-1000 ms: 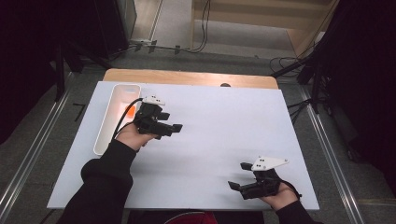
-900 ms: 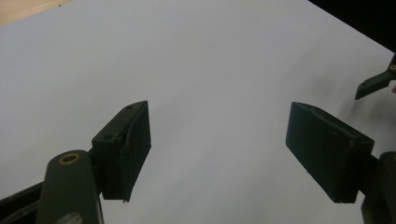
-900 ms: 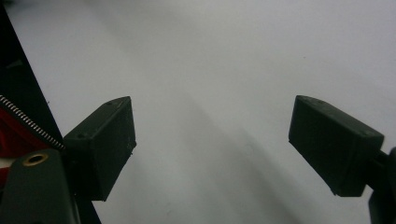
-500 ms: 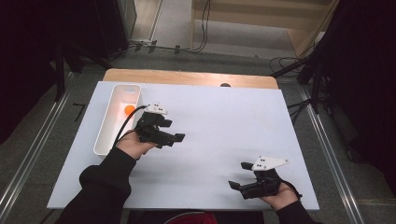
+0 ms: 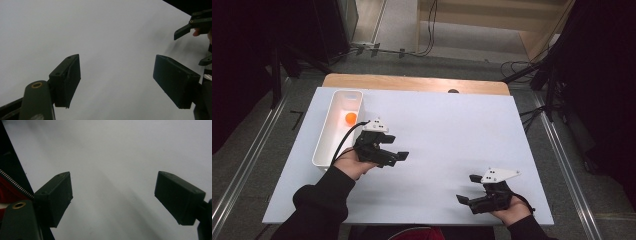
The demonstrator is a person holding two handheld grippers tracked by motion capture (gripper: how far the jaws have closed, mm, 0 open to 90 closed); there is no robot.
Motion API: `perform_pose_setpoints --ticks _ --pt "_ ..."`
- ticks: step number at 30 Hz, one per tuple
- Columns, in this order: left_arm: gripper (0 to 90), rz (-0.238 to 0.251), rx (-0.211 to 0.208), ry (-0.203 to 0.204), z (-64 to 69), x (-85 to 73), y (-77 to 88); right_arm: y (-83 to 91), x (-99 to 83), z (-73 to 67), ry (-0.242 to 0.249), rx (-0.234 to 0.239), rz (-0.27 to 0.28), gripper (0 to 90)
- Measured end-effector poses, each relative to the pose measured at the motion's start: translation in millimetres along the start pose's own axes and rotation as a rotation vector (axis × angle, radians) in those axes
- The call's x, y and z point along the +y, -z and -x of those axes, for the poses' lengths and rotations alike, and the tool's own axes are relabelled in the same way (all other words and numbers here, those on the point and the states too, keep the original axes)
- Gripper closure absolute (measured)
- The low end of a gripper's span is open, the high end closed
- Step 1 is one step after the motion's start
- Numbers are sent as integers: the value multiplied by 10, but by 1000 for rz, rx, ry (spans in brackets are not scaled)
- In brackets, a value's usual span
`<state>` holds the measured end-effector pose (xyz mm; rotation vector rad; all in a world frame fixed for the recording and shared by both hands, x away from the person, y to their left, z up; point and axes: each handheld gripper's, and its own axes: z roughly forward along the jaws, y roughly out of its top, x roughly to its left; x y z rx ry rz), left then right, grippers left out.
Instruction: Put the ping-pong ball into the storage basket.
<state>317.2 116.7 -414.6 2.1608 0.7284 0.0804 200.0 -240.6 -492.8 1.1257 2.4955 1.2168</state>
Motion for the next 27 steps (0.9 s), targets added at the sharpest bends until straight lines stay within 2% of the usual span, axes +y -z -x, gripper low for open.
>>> perform_pose_setpoints --ticks 5,11,16,19,24,27 --pt "224 14 -1 -14 26 -78 16 5 0 2 -8 -1 0 135" --pt "199 -2 -19 -7 34 -161 22 2 0 2 -4 -1 1 135" --pt "199 -5 -24 -39 65 -231 40 0 0 5 -4 0 0 134" --pt "199 13 -18 -50 73 -262 53 -2 1 2 -1 -1 2 134" --pt "199 42 -33 -56 96 -300 76 -8 -1 4 9 0 3 135" --pt "199 26 -42 -62 96 -332 74 -10 -1 3 3 0 5 135"
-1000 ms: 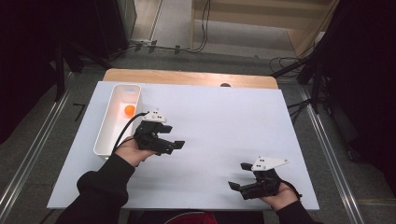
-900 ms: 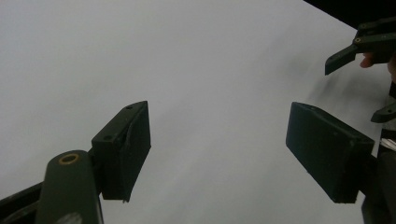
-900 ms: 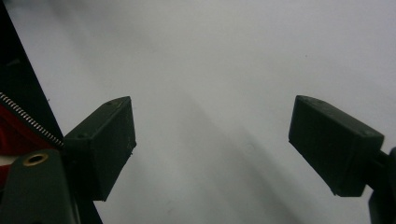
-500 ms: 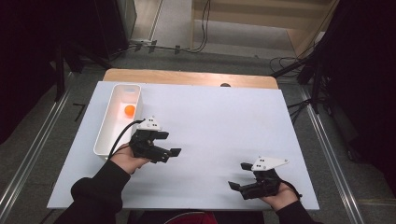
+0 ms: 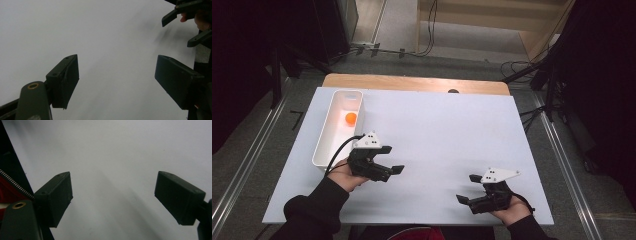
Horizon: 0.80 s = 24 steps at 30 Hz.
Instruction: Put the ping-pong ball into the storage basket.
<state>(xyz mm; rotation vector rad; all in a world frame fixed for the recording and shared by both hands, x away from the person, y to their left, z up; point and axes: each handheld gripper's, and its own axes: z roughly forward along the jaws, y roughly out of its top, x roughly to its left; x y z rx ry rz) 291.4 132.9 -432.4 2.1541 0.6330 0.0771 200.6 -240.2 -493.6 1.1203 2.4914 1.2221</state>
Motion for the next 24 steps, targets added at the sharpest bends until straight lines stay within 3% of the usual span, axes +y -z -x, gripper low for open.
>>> perform_pose_setpoints --ticks 10,15,24 --pt "199 -5 -39 -51 65 -113 30 -2 -3 -3 2 4 -10 135" --pt "199 -34 -55 -47 65 -210 35 10 0 3 -2 -5 -4 134" --pt "199 -92 -81 -76 83 -383 22 8 0 2 -3 -8 -4 135"
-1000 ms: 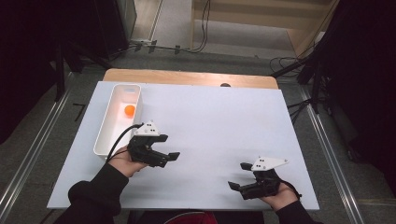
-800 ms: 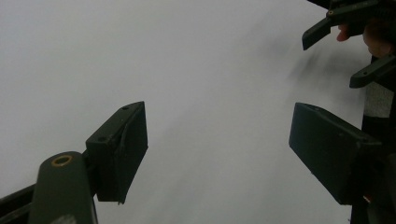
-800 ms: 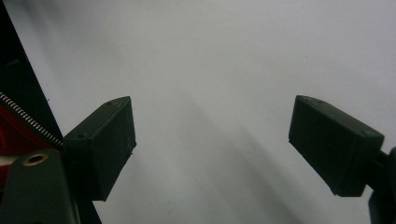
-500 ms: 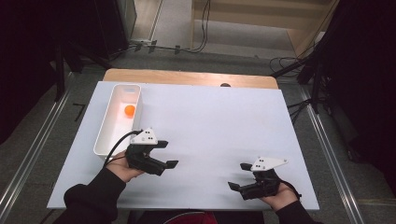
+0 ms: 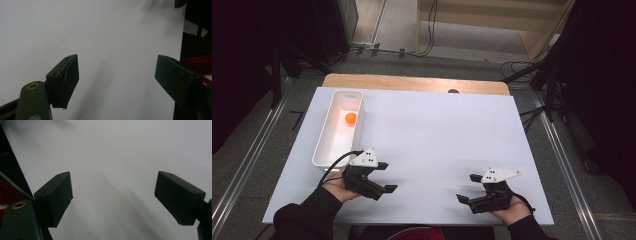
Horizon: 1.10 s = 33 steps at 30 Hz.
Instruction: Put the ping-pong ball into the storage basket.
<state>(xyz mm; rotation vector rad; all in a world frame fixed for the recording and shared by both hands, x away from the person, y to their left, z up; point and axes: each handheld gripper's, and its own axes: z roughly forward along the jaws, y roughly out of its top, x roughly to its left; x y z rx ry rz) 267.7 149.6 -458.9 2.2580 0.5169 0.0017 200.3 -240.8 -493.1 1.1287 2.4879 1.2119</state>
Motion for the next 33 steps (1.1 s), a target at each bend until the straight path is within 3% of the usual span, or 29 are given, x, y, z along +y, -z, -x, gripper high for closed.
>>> perform_pose_setpoints --ticks 6,33 --pt "198 -37 -2 -5 -25 -82 0 0 -1 -1 -2 2 -2 135" --pt "199 -53 17 -5 -78 -416 199 6 -10 7 -12 2 -1 135"
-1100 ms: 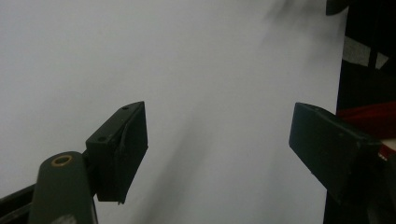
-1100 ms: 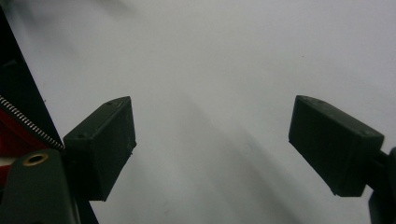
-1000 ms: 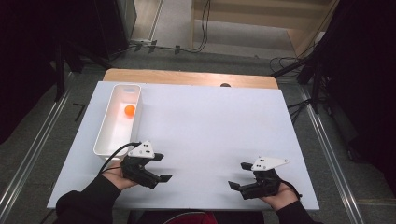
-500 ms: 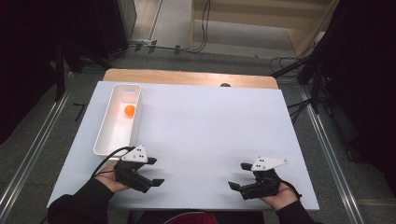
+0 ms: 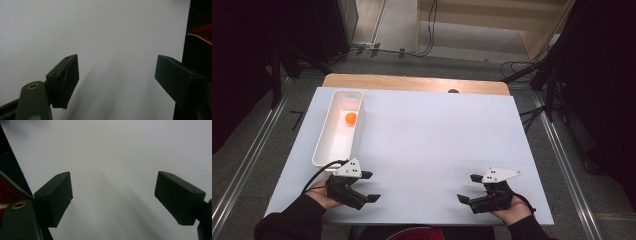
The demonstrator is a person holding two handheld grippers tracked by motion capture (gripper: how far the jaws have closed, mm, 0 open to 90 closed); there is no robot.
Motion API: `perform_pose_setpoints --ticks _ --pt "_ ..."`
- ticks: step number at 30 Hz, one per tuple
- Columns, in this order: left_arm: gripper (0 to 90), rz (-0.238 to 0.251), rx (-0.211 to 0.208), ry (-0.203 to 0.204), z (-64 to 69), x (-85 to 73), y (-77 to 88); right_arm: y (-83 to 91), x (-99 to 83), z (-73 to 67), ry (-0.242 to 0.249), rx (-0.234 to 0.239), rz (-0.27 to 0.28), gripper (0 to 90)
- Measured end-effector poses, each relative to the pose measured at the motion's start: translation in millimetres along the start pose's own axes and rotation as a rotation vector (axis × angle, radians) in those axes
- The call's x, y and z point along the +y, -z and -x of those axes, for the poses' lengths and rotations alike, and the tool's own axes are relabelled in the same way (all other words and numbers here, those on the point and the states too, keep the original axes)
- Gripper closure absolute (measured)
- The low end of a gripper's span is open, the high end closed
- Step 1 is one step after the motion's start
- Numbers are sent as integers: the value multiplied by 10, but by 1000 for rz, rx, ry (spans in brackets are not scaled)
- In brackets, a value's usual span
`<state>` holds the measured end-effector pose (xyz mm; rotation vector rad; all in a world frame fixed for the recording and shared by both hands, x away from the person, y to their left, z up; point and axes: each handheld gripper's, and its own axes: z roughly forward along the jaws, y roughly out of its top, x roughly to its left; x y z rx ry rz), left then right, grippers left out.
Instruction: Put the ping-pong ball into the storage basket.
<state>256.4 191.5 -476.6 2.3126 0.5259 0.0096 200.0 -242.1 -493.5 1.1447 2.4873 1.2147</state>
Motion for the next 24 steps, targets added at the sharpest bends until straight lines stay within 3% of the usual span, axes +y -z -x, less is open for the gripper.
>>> perform_pose_setpoints --ticks 20,24 --pt "199 -8 0 -9 -1 -14 -7 -7 -1 -1 8 1 -9 135" --pt "198 3 -2 -8 4 0 -22 -19 1 2 -1 35 -16 135"
